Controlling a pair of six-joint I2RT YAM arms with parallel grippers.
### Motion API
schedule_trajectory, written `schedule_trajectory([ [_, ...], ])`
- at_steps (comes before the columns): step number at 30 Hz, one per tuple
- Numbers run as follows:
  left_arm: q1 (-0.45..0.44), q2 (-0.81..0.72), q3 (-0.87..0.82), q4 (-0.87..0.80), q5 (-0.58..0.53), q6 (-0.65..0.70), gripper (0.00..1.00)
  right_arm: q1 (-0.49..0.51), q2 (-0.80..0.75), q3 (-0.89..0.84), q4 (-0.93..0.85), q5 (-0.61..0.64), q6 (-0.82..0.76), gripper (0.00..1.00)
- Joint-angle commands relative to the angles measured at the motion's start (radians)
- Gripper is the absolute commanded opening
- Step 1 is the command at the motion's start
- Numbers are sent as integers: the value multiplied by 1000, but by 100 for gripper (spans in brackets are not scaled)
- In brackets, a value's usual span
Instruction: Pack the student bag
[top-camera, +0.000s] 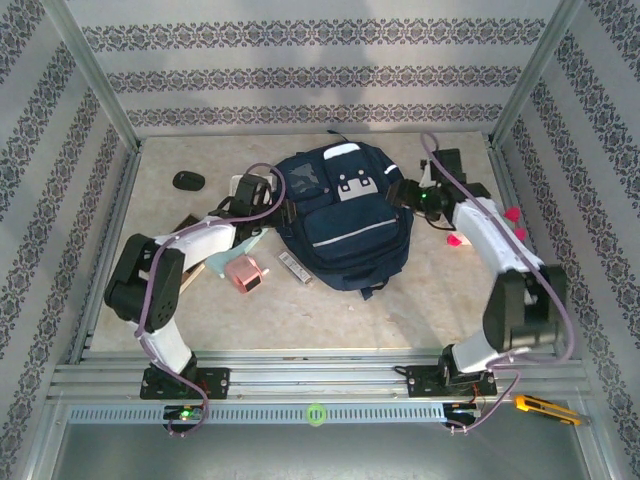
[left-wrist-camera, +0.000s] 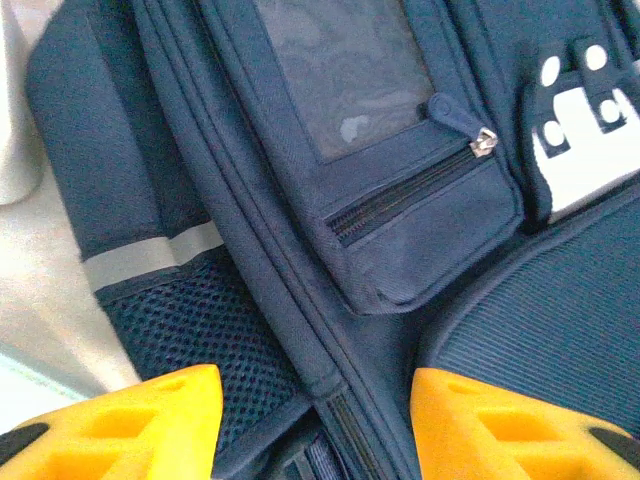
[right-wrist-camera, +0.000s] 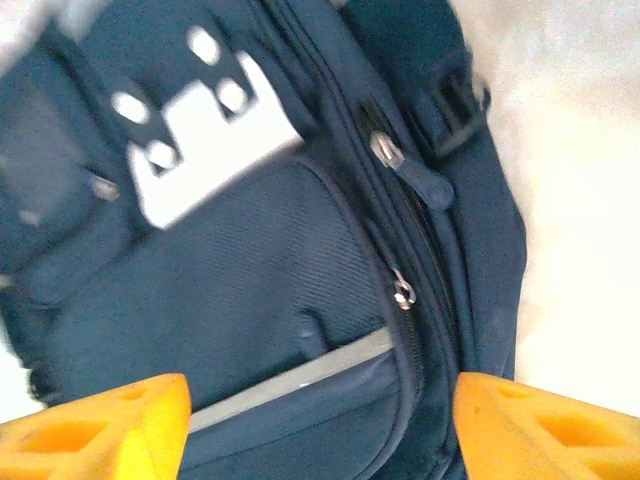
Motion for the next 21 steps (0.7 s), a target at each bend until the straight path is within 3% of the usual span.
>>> schedule_trajectory([
  [1,-23,76,57,45,-20,-28,49,7,102,-33,53,-40,11,65],
  [9,-64,208,142,-21,-40,5,40,151,121,-161,106,-24,77,57],
  [17,-78,122,23,-67,-126,28,42,320,-22,-377,244,-7,265,56],
  [21,-77,53,-7,-88,-161,75,49,368,-106,-398,240,44,297,60],
])
